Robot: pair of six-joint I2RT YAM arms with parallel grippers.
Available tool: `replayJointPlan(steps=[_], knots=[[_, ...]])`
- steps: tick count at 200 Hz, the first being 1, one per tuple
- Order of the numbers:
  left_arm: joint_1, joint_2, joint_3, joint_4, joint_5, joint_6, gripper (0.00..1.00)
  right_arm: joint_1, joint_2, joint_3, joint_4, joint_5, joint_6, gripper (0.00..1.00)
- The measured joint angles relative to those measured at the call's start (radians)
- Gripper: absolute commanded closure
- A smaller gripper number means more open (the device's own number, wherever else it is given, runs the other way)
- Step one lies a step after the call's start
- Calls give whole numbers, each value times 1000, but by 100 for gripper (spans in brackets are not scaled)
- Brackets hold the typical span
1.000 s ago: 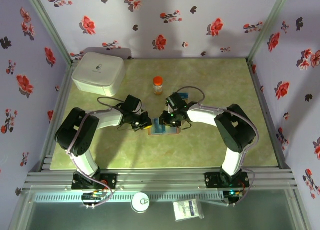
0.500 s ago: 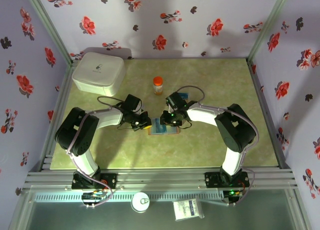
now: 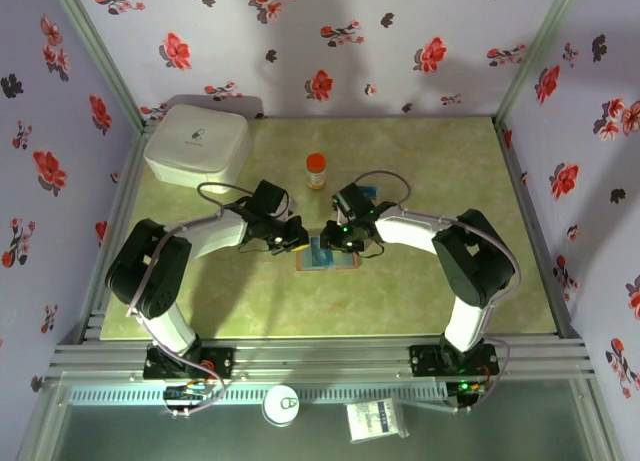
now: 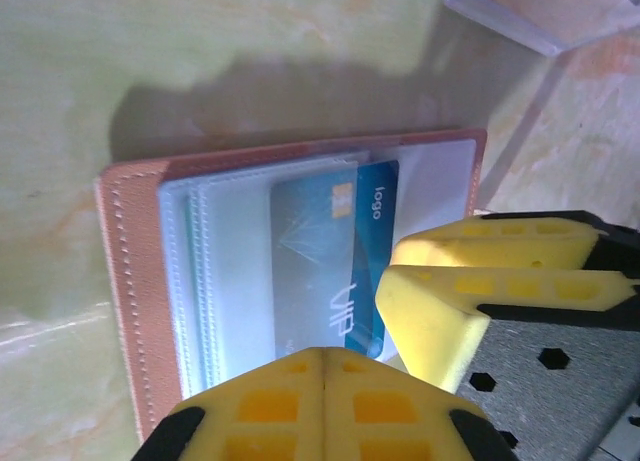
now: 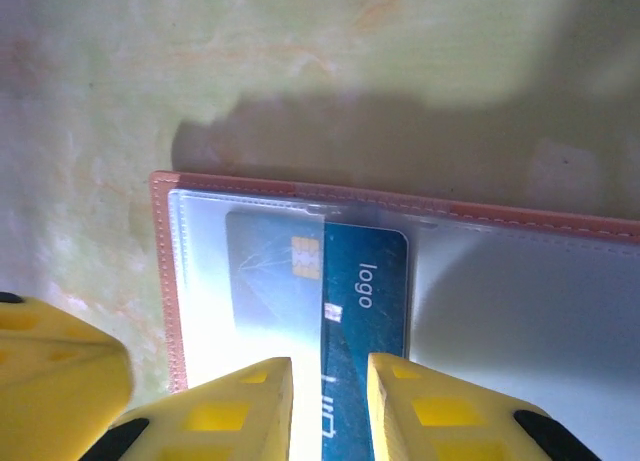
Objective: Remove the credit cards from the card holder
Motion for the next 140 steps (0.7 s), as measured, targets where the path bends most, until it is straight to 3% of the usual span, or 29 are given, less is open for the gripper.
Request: replayJointPlan(steps=[140], knots=[[-38,73,4,-25,-42,29,100,-1,-47,-47,2,5,37,73]])
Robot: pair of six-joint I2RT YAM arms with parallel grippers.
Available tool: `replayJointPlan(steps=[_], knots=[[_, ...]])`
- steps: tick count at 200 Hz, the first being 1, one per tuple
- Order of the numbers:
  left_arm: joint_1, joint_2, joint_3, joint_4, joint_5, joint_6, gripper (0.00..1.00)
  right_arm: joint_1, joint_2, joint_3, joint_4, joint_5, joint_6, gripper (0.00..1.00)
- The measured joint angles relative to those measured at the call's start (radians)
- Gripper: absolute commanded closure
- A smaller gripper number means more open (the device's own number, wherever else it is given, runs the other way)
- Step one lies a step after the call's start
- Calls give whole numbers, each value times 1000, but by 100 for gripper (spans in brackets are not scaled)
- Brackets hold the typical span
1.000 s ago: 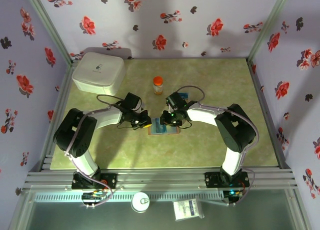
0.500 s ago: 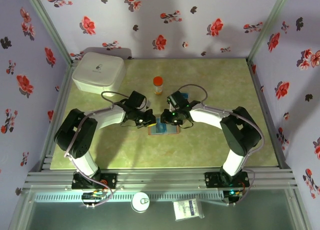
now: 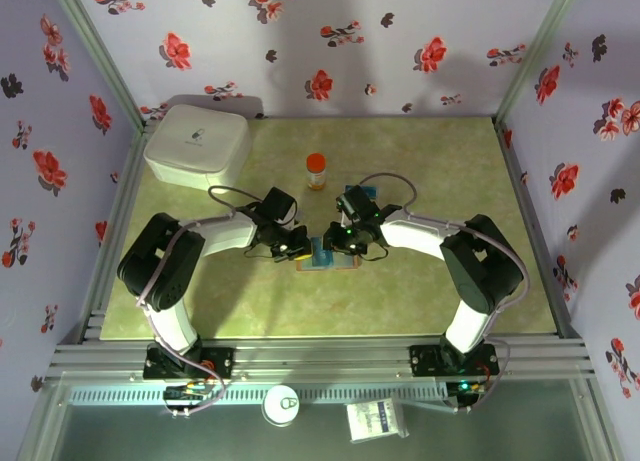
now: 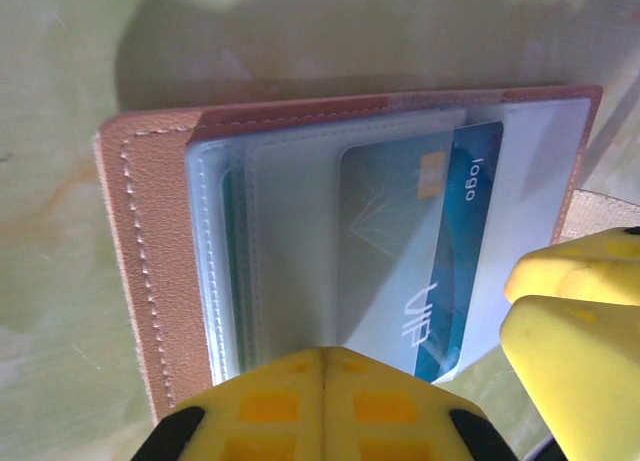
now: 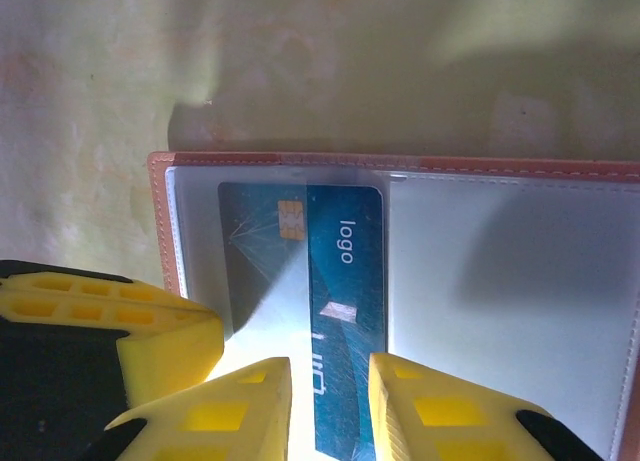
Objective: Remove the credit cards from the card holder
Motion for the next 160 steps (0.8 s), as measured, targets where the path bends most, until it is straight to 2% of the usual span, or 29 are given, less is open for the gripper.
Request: replayJointPlan(steps=[118,160], knots=[[0,3,2,-10,-3,13,100,-6,39,-19,66,-45,26,73],[0,6,3,-10,-2,16,100,-13,39,-53,139,-90,60,77]])
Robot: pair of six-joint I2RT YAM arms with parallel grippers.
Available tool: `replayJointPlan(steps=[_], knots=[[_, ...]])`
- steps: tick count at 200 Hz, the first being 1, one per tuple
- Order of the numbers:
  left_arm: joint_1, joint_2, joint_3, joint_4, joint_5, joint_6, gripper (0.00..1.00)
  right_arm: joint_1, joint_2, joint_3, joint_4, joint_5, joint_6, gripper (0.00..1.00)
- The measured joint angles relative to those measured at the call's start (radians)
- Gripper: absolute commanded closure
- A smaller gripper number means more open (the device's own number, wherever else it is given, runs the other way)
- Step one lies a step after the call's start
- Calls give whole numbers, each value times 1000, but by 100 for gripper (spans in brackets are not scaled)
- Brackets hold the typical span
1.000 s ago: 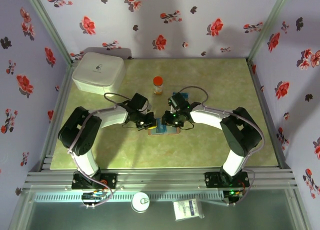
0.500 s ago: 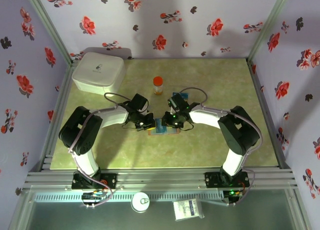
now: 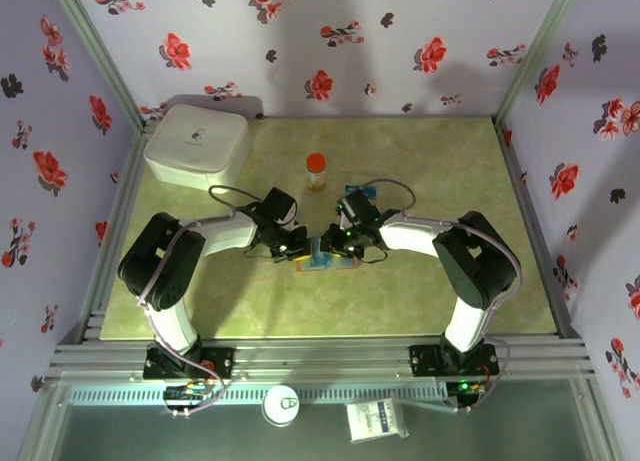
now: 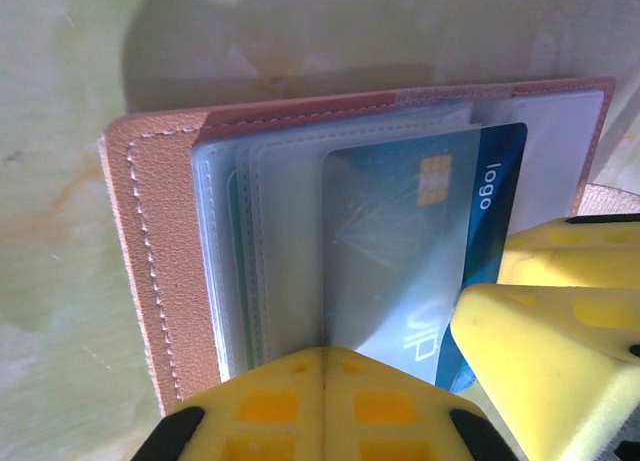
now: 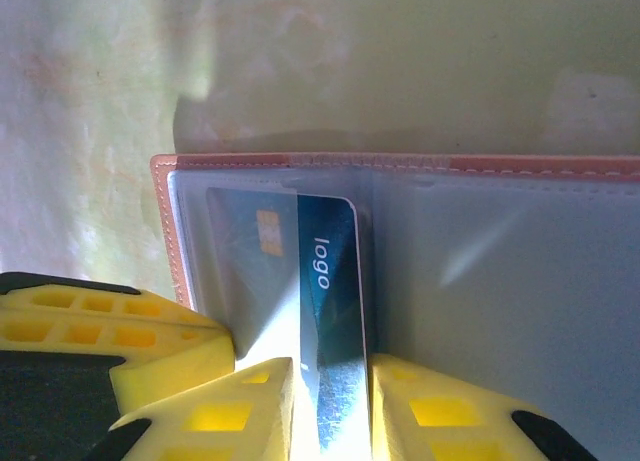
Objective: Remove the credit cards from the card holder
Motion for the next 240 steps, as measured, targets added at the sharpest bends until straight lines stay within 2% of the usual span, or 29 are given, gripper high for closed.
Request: replayJointPlan(steps=[62,156,240], knots=[[0,0,0,0,0,0,100,-22,-2,-52,91,-49,42,87],[0,5,8,-3,0,0,100,-48,-36,-99,142,-64,45,85],[0,7,10,-4,0,1,100,-62,-87,-102,113,-62,37,91]])
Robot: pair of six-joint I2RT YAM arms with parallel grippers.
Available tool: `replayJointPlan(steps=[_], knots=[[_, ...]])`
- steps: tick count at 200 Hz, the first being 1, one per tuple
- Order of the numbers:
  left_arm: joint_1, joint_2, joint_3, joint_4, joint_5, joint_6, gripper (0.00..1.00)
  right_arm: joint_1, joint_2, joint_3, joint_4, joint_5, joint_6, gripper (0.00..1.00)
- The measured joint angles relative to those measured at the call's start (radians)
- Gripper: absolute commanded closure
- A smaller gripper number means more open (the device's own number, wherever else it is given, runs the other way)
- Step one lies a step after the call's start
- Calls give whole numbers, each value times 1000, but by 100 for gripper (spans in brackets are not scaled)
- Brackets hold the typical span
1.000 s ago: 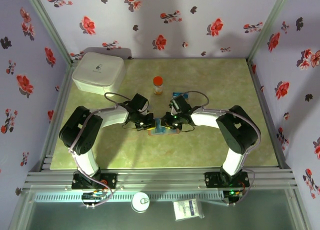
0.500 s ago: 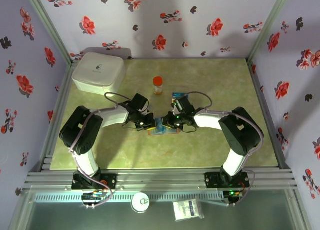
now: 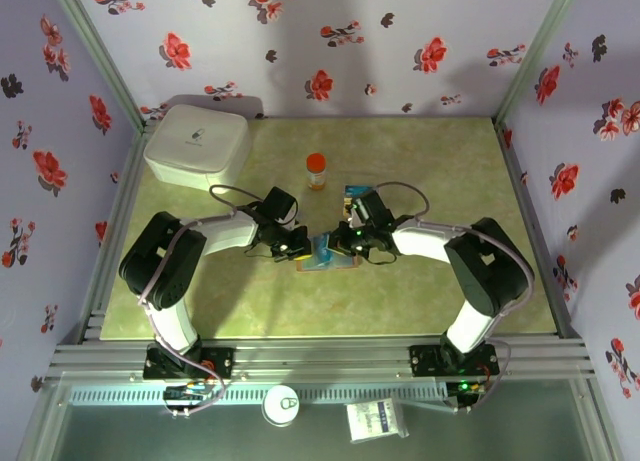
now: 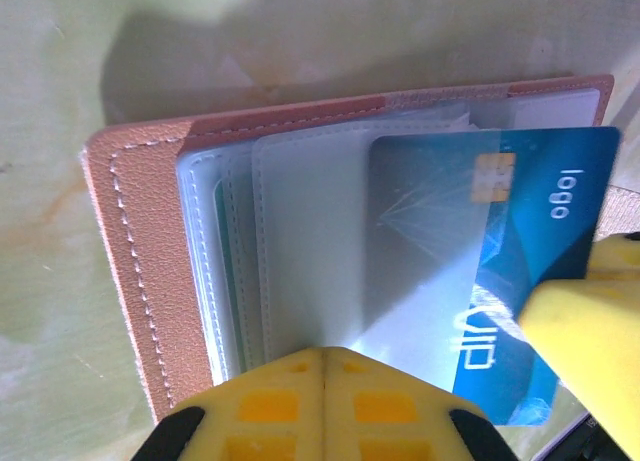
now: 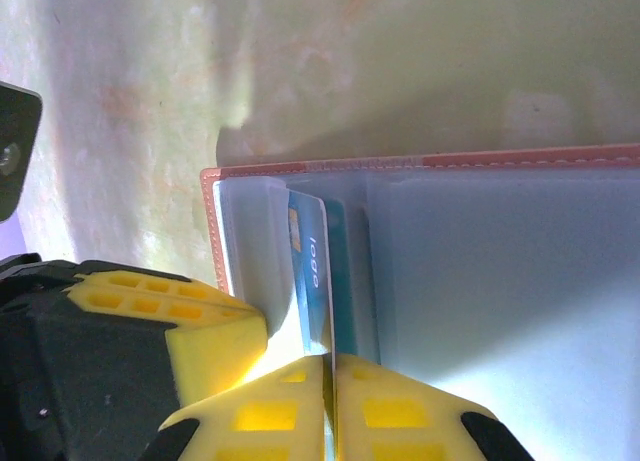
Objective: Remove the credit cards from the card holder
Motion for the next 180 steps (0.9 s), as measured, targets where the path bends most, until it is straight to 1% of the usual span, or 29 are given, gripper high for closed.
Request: replayJointPlan(steps=[53,101,123,142,180], knots=[[0,0,2,-3,0,2,100,-23,-69,13,-119,48,-74,95],[0,-11,14,-37,-9,3,100,-23,-79,108,-270,89,-238,97],[0,-19,28,-48,-15,3,99,-23,-81,185,-356,111,-370,99],[0,-32,38,-51,-17,3,99,-26,-80,273,-457,154,-515,100],[5,-62,50,-64,-28,6,98,-68,-64,422,-621,195,-872,100]])
